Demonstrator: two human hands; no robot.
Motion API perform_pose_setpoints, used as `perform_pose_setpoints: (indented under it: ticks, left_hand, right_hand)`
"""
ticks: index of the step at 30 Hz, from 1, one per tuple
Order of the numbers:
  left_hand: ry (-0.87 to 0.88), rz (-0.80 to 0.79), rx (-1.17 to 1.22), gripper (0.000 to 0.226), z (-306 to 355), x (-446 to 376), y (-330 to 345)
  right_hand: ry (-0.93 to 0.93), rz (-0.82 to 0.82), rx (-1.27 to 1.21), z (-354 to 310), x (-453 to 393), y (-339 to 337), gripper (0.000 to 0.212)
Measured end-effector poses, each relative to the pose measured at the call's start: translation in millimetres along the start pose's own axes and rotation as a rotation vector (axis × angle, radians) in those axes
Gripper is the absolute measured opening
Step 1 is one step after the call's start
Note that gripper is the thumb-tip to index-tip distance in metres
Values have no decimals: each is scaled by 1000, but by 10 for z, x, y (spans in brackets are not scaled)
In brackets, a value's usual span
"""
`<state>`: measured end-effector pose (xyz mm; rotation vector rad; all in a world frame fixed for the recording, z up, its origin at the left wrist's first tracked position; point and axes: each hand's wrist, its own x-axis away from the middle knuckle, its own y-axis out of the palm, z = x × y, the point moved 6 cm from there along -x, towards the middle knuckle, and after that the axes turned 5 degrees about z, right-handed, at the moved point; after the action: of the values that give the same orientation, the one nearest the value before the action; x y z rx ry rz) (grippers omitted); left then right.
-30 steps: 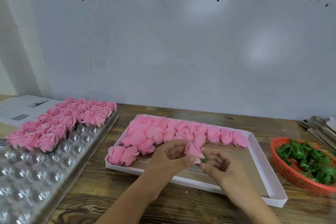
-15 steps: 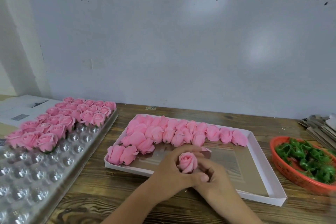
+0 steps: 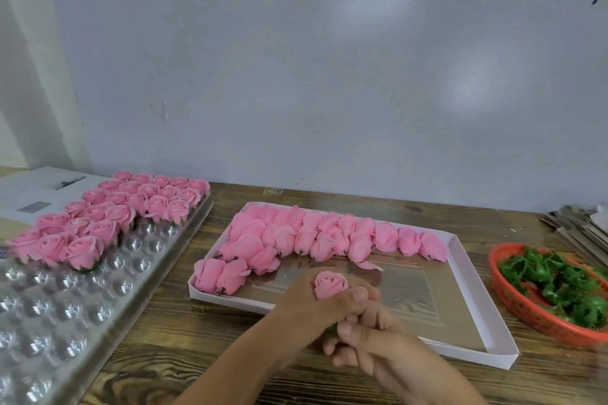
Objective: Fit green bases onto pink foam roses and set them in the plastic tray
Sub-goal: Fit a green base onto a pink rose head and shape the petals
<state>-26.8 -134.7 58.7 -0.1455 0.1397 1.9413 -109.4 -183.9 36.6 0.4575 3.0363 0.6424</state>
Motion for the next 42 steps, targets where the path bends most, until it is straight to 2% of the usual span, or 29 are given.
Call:
perform_pose_setpoints:
  ticks: [2, 6, 9, 12, 15, 18, 20, 22, 24, 26, 28, 31, 33, 36, 38, 40, 42]
  left_hand:
    - [53, 21, 29, 41, 44, -17, -22]
    - [127, 97, 122, 48, 146, -21, -117]
    - [139, 106, 85, 28, 183, -22, -143]
    - [118, 54, 25, 13, 160, -17, -100]
    - [78, -45, 54, 26, 125, -12, -43]
    - [51, -114, -9, 38, 63, -24, -13]
    - [34, -123, 5, 54, 32, -33, -20]
    - [36, -83, 28, 63, 35, -41, -66]
    - [87, -32, 4, 55, 88, -32, -104]
    - [126, -14, 8, 39, 123, -22, -108]
    - [110, -32, -22, 29, 103, -26, -87]
    - [93, -130, 17, 18, 71, 0, 9]
    - [49, -143, 21, 25, 36, 1, 21]
    - [-8, -175, -54, 51, -27, -5, 6]
    - [-31, -199, -32, 61, -28, -8, -1]
    - [18, -148, -30, 63, 30, -27, -32]
    - [90, -55, -30, 52, 84, -37, -78]
  right_hand:
    - [-59, 65, 115, -32, -10, -22, 18]
    - [-117, 156, 284, -110, 3, -76, 24]
    - [-139, 147, 407, -167, 30, -73, 24]
    - [-155, 102, 390, -180, 39, -44, 30]
    - [-156, 123, 281, -172, 35, -84, 20]
    - [-138, 101, 116, -159, 29, -114, 22]
    - [-134, 82, 107, -173, 41, -113, 30]
    - [-106, 75, 208, -178, 53, -106, 28]
    - [-78, 61, 359, -161, 52, -94, 17]
    - [-56, 40, 422, -126, 48, -82, 18]
    - [-49, 25, 413, -109, 48, -64, 23]
    - [-51, 77, 363, -86, 36, -124, 20]
    - [-40, 112, 313, -64, 27, -171, 18]
    - [-94, 97, 312, -114, 34, -133, 35]
    - [-135, 98, 337, -170, 45, -100, 33]
    - [-152, 117, 392, -200, 53, -90, 27]
    - [-148, 124, 448, -195, 52, -86, 23]
